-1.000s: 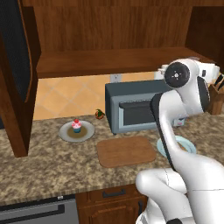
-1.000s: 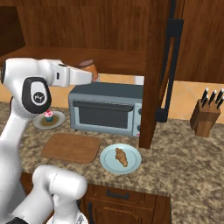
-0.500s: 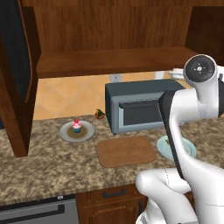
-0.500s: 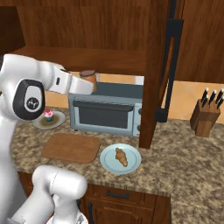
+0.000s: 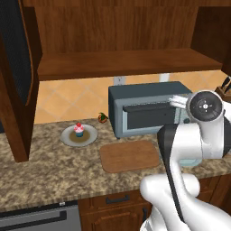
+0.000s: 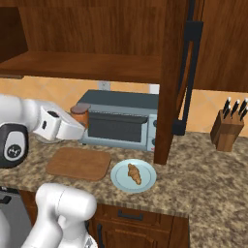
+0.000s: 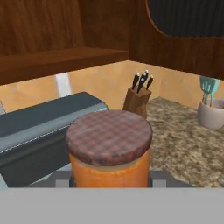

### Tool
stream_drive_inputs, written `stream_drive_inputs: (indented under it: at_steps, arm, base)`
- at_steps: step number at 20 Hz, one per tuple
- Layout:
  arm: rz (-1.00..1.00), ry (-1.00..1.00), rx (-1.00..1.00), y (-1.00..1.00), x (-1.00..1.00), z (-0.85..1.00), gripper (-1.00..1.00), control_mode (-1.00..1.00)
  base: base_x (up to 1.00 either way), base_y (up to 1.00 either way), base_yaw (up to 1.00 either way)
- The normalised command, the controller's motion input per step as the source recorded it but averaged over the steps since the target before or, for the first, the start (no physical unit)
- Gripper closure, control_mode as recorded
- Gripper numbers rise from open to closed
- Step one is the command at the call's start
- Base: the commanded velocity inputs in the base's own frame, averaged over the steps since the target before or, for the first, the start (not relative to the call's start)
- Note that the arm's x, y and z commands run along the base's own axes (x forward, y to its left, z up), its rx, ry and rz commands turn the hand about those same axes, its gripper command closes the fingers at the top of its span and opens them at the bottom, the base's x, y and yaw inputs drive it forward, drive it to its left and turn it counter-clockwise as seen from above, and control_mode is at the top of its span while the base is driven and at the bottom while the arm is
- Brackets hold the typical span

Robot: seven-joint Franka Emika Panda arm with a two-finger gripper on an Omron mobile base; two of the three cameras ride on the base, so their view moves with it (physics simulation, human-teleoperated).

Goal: From the different types of pastries on the counter, select a croissant and place it on the cutting board. Then retrieve a jar of jam from the cabinet and place it alongside the croissant on the cutting board.

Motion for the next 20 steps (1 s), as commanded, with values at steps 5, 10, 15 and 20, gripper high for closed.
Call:
stream_drive_inputs:
  at_steps: [5,10,15,20]
  arm:
    - [0.01,-0.07,0.03,0.46,0.21,-0.73,1.00,-1.00]
    - [0.05,0.01,0.17,0.29,0.28,-0.38,1.00,-1.00]
    - [0.07,0.00,0.07,0.46,0.00,-0.47,1.00,-1.00]
    - [0.04,0.01,-0.01,0.22,0.00,-0.68,1.00,-1.00]
  base:
    - [0.00,0.00,0.00]
    - [0.00,0.00,0.00]
    - [0.00,0.00,0.00]
    - [0.00,0.00,0.00]
